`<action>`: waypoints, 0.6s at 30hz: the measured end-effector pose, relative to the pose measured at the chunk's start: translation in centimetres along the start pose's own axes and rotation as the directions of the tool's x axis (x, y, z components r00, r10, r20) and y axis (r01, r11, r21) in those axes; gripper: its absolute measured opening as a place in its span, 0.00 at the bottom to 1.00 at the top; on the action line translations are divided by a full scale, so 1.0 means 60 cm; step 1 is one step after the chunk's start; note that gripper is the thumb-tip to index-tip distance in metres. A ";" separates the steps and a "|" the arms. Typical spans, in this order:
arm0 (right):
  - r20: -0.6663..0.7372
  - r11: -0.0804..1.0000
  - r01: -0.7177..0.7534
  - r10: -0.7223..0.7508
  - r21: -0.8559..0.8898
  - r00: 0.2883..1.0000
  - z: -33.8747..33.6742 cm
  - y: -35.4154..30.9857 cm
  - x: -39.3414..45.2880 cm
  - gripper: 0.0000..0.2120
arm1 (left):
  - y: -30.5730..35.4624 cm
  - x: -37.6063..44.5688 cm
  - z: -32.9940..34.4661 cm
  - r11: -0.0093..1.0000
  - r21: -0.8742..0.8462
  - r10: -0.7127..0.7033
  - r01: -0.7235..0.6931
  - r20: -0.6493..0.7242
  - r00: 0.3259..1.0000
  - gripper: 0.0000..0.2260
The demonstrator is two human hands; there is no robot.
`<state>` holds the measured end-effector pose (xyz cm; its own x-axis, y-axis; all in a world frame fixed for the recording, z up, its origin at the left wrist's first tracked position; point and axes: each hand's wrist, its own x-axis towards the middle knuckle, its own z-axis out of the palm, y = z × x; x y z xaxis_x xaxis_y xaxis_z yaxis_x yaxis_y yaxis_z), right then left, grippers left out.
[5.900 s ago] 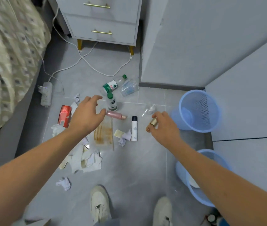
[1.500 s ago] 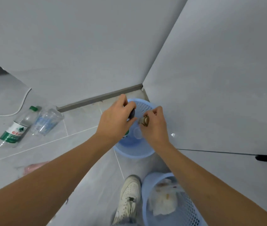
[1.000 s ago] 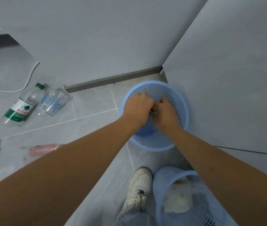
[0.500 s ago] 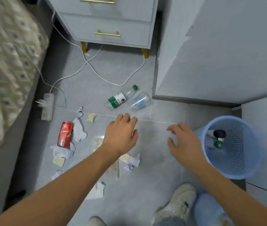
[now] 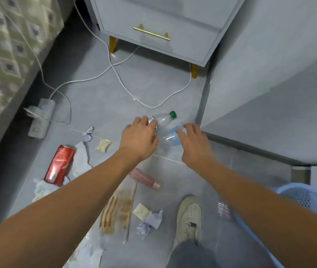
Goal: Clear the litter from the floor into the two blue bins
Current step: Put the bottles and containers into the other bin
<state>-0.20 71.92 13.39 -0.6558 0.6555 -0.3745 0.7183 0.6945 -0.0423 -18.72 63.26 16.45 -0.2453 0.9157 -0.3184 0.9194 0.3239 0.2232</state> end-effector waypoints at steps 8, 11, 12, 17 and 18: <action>0.115 0.980 0.116 -0.098 -0.161 0.989 0.083 0.050 0.127 0.39 | 0.015 0.178 0.135 0.993 0.059 -0.110 0.104 0.104 0.988 0.31; 0.090 0.982 0.145 -0.134 -0.125 0.987 0.099 0.068 0.140 0.36 | 0.014 0.212 0.170 0.988 0.081 -0.144 0.132 0.158 0.977 0.31; 0.076 0.981 0.154 -0.146 -0.114 0.986 0.102 0.074 0.142 0.35 | 0.010 0.219 0.177 0.987 0.075 -0.154 0.144 0.151 0.976 0.29; 0.059 0.994 0.105 -0.104 -0.020 0.993 0.103 0.080 0.103 0.32 | -0.010 0.189 0.167 0.993 -0.001 -0.116 0.116 0.073 0.991 0.27; 0.061 0.997 0.082 -0.082 0.006 0.995 0.101 0.079 0.084 0.32 | -0.009 0.166 0.153 0.995 -0.026 -0.099 0.101 0.056 0.993 0.27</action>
<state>1.29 76.70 5.70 -0.6969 0.5771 -0.4258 0.6636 0.7440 -0.0778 -18.85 70.04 4.70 -0.3178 0.8641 -0.3903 0.8815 0.4209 0.2142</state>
